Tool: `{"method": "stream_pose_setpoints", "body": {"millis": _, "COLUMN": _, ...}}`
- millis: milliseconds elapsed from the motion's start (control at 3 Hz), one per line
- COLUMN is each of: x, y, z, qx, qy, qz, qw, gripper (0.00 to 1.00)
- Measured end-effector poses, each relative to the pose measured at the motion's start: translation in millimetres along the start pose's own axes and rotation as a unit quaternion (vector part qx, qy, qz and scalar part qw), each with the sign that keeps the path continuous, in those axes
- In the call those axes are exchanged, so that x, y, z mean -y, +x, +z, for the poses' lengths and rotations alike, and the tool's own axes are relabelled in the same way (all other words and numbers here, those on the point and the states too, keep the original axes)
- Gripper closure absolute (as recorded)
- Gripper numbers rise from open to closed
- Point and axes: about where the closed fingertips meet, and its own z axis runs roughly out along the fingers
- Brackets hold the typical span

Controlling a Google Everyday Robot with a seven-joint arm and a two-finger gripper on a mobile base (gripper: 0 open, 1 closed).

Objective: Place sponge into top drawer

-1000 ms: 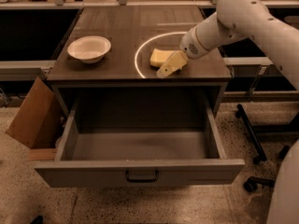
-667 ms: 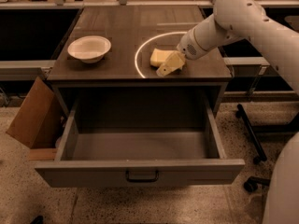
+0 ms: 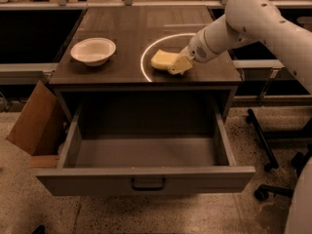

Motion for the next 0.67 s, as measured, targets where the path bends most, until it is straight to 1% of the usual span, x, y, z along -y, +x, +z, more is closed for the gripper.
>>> {"method": "stream_pose_setpoints", "body": {"millis": 333, "x": -15.5, "y": -7.6, "z": -37.5, "qx": 0.036, "qy": 0.003, "qz": -0.01, "qw": 0.9993, "gripper": 0.89}}
{"method": "stream_pose_setpoints", "body": {"millis": 667, "x": -39.2, "y": 4.4, "z": -96.1, "qx": 0.063, "qy": -0.001, "qz": -0.009, "qw": 0.998, "gripper": 1.0}}
